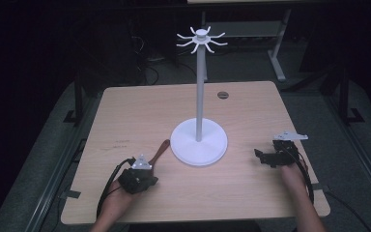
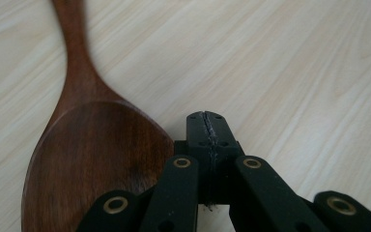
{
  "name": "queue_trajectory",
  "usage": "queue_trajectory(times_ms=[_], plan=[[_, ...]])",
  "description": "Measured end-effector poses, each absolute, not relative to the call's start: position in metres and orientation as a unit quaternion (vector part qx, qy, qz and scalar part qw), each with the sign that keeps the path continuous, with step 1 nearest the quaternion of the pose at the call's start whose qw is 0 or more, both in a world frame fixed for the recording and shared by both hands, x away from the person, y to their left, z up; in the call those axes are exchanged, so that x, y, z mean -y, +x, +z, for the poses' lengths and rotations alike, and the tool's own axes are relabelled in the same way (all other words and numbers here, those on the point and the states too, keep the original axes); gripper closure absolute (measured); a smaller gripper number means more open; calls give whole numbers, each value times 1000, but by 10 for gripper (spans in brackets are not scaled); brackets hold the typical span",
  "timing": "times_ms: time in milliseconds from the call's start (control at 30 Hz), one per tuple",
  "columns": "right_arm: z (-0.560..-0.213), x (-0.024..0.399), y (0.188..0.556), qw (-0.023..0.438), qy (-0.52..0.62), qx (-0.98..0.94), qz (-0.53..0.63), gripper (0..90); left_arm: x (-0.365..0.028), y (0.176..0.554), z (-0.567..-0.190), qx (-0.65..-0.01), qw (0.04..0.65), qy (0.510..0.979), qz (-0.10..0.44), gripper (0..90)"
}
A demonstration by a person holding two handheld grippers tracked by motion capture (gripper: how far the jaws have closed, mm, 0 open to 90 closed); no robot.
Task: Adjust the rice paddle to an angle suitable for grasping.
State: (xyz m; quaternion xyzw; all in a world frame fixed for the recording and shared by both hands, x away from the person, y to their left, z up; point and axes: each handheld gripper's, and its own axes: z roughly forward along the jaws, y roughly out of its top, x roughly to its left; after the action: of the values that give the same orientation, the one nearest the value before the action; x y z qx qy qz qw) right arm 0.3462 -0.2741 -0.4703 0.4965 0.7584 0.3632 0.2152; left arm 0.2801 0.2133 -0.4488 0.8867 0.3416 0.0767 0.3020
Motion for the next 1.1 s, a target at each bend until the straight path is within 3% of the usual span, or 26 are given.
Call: queue_trajectory(times_ms=[367, 867, 967, 1100], plan=[[-470, 274, 346, 214, 498, -757, 363, 135, -242, 286, -441, -368, 306, 871, 108, 900], [-471, 273, 347, 214, 495, -760, 361, 135, -262, 294, -420, -376, 331, 859, 104, 894], [-472, 273, 347, 214, 495, -761, 361, 135, -265, 298, -415, -378, 331, 858, 103, 861], [-472, 272, 347, 212, 496, -761, 360, 135, -264, 306, -408, -383, 330, 857, 97, 742]])
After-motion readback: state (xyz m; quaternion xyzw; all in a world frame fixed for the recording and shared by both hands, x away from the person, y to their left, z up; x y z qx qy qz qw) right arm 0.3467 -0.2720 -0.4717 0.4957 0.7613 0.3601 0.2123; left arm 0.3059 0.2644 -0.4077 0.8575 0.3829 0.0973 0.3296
